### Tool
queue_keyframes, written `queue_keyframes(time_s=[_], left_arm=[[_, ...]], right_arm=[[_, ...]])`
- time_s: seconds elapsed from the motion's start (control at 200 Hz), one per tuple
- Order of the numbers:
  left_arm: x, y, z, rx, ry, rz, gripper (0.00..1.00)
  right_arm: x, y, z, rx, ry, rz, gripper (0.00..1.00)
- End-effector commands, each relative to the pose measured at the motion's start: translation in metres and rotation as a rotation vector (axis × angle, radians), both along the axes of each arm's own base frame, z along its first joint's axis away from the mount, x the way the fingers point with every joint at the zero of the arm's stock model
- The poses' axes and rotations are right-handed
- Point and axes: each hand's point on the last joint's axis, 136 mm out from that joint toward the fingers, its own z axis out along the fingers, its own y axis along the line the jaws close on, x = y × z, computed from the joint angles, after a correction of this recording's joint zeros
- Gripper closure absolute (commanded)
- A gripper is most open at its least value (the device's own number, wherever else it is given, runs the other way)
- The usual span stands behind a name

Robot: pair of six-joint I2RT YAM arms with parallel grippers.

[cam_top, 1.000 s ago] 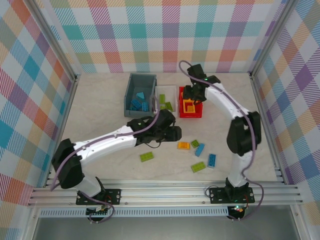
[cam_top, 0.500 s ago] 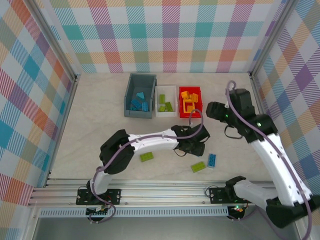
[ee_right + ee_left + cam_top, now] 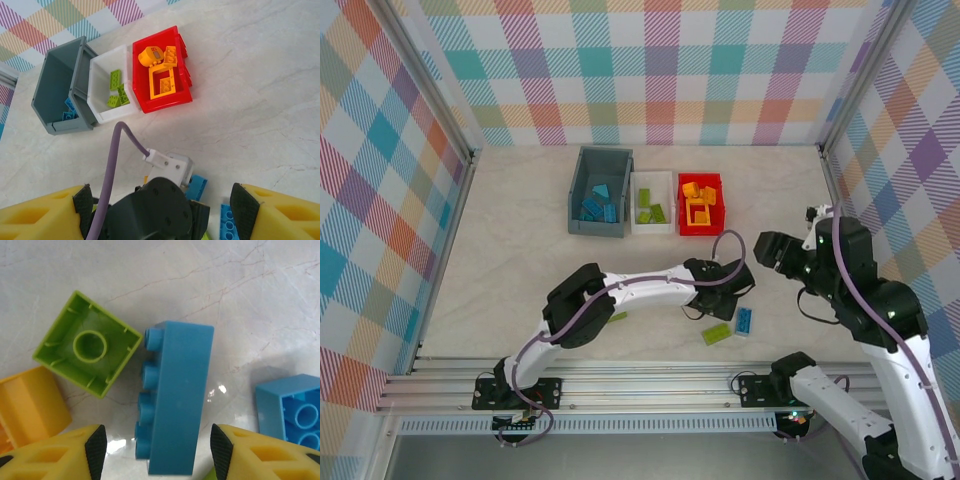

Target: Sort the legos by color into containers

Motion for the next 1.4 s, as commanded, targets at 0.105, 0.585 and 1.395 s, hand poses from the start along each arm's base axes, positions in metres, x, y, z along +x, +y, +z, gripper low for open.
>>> queue_keyframes(time_s=[0.105,0.585,1.395], left_arm=[[0.005,-0.005,-0.011,0.059,-0.033,-0.031,0.50],[-0.005,-0.002,0.061,-0.052,-0.116,-0.036,0.81],[0.214,0.294,0.159,-0.208,-0.136,0.538,0.81]], right_arm=[[-0.013,-0.005,0.001,0.016,0.017,-0.011,0.25],[0.000,0.005,0.009,0.020,-0.012,0.024,0.25],[0.047,0.274,-0.023,-0.024,-0.167,0.744,0.32]])
